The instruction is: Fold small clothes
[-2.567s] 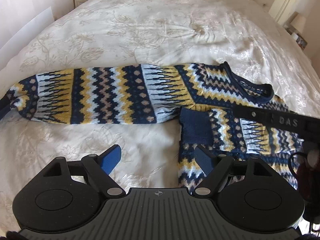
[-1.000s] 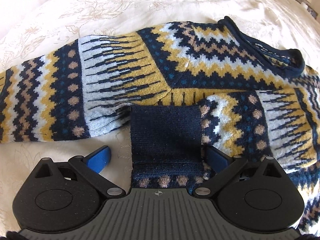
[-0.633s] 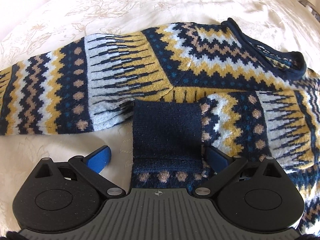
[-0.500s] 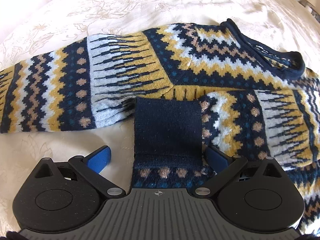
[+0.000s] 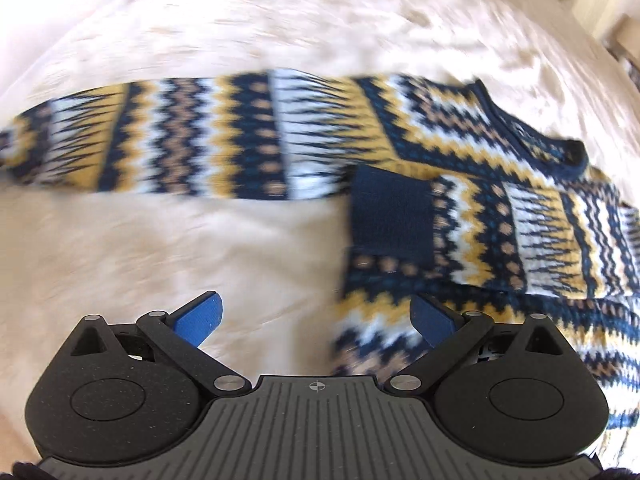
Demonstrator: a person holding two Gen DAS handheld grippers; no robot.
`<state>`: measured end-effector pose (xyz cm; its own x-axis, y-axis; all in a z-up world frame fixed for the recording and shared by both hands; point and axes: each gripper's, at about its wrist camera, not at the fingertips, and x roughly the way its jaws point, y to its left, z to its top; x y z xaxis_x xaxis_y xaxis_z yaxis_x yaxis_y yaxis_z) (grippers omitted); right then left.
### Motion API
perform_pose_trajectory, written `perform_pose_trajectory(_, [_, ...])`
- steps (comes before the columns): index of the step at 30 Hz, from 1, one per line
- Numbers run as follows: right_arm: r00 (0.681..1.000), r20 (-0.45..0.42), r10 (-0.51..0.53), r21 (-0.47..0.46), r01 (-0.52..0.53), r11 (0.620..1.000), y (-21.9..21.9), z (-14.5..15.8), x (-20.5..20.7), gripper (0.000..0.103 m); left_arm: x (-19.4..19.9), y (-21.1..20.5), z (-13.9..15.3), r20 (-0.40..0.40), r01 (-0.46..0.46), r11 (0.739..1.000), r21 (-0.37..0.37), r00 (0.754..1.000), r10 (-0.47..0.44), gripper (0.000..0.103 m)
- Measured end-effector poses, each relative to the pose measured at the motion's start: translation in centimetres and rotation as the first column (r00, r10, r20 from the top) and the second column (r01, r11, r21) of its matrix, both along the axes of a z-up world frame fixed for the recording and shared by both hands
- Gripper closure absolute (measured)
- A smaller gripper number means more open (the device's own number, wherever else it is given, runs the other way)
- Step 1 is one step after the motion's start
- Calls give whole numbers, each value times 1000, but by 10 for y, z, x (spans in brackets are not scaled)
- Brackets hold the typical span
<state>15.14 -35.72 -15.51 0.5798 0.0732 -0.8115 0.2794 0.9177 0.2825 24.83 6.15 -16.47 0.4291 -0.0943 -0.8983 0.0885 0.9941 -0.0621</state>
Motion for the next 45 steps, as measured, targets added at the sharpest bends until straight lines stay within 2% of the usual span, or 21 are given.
perform_pose_trajectory(8, [995,19,98,55,-99,994,63,5,-3,10,3,89,24,68,-119,993,0,991,119,1])
perform_pose_trajectory(18, [996,34,83,63,-85,994,140,21,5,9,40,211,38,146,-177,981,80,976,164,1])
perform_pose_trajectory(25, [993,28,116,63,-118,991,197,20,22,9,64,278,50,194,-256,967,-17,947,254,1])
perform_pose_trajectory(30, [989,27,145,59,-146,988,232,24,30,9,81,305,47,208,-278,960,-44,937,281,1])
perform_pose_trajectory(32, [988,23,154,54,-155,986,241,25,32,9,88,312,41,189,-289,955,-62,936,296,1])
perform_pose_trajectory(36, [985,10,170,39,-170,985,256,28,36,9,98,315,18,103,-278,959,-52,954,282,2])
perform_pose_trajectory(40, [983,-3,181,25,-181,983,262,32,40,9,98,313,0,76,-267,963,-36,960,269,2])
perform_pose_trajectory(41, [983,-8,186,20,-186,982,264,32,41,9,97,313,-1,81,-270,962,-38,959,272,3])
perform_pose_trajectory(43, [981,-18,195,12,-195,981,266,33,44,9,95,315,-3,84,-292,956,-41,952,294,22])
perform_pose_trajectory(45, [979,-25,203,8,-203,979,267,34,46,9,95,317,-3,78,-307,950,-54,947,310,33])
